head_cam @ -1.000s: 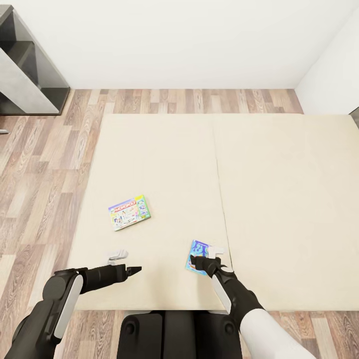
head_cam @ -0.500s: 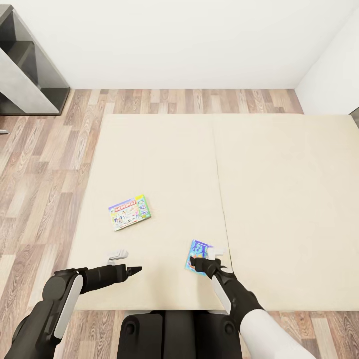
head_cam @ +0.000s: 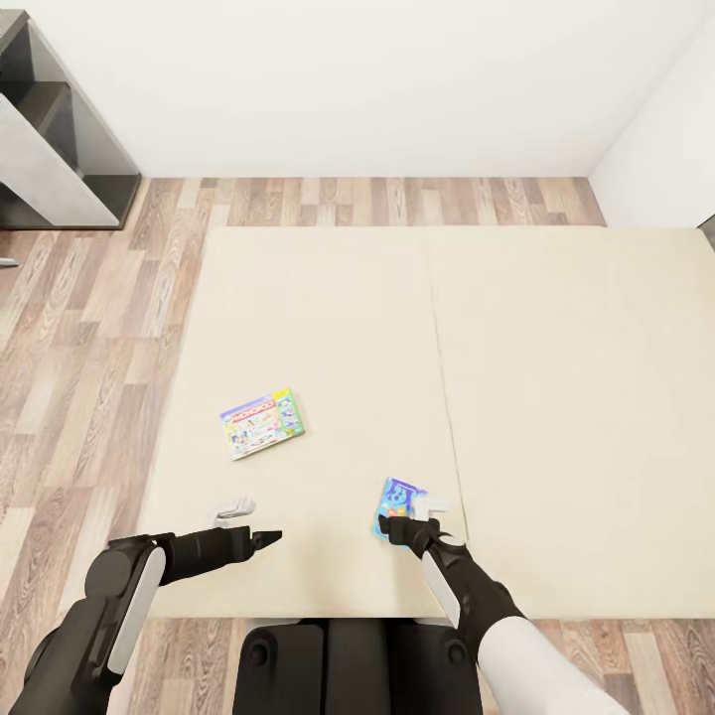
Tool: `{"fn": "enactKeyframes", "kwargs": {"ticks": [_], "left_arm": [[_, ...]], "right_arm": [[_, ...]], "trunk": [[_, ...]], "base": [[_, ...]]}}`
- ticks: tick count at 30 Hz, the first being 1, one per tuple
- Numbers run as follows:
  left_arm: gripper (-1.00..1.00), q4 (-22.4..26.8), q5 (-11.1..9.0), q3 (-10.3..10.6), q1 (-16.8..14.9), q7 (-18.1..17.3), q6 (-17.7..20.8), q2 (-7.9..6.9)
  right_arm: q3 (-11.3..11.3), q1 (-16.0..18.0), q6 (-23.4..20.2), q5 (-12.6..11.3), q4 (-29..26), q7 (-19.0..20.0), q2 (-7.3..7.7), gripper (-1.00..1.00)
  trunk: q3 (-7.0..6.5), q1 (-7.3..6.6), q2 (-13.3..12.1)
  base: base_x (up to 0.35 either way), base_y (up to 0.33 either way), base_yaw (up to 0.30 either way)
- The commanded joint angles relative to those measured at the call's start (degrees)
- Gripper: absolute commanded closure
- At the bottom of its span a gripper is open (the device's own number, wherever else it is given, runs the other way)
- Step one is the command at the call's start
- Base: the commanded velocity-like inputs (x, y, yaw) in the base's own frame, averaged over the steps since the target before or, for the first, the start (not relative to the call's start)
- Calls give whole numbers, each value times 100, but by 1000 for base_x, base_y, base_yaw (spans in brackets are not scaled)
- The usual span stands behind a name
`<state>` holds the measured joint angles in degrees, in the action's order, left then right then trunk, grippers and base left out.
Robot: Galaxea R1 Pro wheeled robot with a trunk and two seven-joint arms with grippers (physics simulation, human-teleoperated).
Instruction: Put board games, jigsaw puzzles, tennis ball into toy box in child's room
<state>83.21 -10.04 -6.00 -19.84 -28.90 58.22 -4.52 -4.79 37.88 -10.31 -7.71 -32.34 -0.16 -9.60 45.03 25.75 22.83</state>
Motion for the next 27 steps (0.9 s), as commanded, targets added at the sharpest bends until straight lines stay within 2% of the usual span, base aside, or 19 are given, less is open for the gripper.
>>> {"fn": "enactKeyframes", "kwargs": {"ticks": [1,27], "left_arm": [[-100,3,-24,-6,-3,-2,41,1],[-100,4,-24,-6,-3,-2,41,1]], "right_arm": [[-13,0,-27,-55,-10,-3,2,-100],[-13,0,-6,-55,-9,-2,-5,-100]], "trunk": [[6,3,9],[6,3,9]], "base": [[0,51,0],[0,50,0]]}}
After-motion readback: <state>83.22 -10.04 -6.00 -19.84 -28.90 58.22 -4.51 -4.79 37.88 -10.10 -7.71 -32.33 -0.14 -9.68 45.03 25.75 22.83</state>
